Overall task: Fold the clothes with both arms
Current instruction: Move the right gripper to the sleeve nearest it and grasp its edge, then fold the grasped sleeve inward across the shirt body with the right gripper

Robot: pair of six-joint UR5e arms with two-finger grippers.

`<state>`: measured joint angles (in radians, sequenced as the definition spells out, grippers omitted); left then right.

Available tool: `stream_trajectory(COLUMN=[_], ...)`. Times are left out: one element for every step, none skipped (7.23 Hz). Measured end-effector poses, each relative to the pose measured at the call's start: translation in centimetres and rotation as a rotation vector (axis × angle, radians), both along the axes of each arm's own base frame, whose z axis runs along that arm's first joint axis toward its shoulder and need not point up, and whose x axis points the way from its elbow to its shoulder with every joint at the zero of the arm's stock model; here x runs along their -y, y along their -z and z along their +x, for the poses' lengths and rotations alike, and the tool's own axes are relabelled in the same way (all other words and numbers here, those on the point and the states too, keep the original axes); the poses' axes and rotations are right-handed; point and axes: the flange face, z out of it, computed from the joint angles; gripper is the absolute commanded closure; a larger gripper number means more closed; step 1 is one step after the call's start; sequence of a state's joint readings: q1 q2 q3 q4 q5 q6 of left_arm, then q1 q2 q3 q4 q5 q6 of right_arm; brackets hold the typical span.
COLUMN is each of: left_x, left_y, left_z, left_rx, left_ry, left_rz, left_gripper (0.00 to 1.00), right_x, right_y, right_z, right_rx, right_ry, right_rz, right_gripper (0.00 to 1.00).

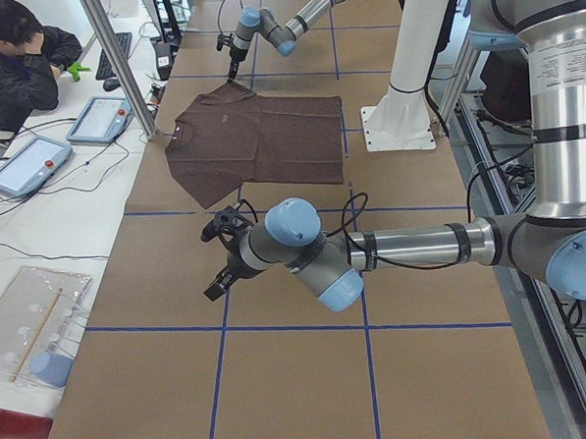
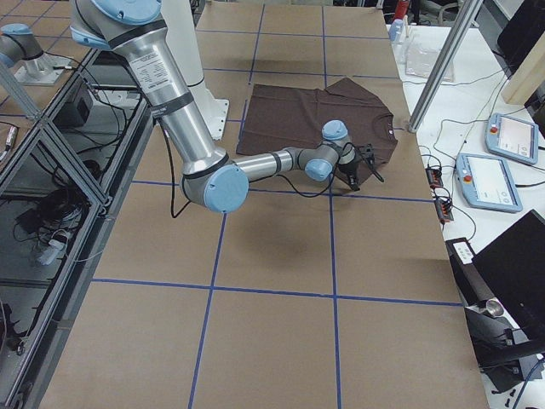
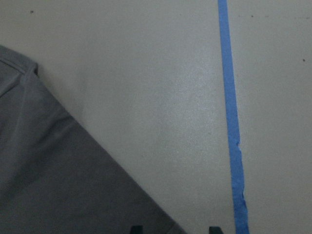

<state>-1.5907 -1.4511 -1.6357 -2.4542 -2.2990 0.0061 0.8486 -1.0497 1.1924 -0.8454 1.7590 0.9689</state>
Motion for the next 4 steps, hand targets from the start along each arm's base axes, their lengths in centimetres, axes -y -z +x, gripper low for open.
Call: stream_trajectory(left_x=[-0.01, -0.02, -0.02, -0.01], left_y=[0.02, 0.01, -0.01, -0.02], left_z=[0.0, 0.0, 0.0, 0.0], left_rx=[0.0, 0.001, 0.002, 0.002], left_ry=[-0.001, -0.002, -0.002, -0.003], left_rz=[0.001, 0.002, 0.002, 0.003], left_gripper=[0.0, 0.0, 0.0, 0.0], right_x=[-0.13, -0.2, -0.23, -0.26], right_y=[-0.05, -0.13, -0.19, -0.28], right_z=[-0.27, -0.42, -0.45, -0.46], right_rx=[-0.003, -0.006, -0.008, -0.009], right_ry=[0.0, -0.002, -0.003, -0.004], right_rz=[0.002, 0.004, 0.004, 0.003], right_gripper=[0.45, 0.48, 0.63, 0.83])
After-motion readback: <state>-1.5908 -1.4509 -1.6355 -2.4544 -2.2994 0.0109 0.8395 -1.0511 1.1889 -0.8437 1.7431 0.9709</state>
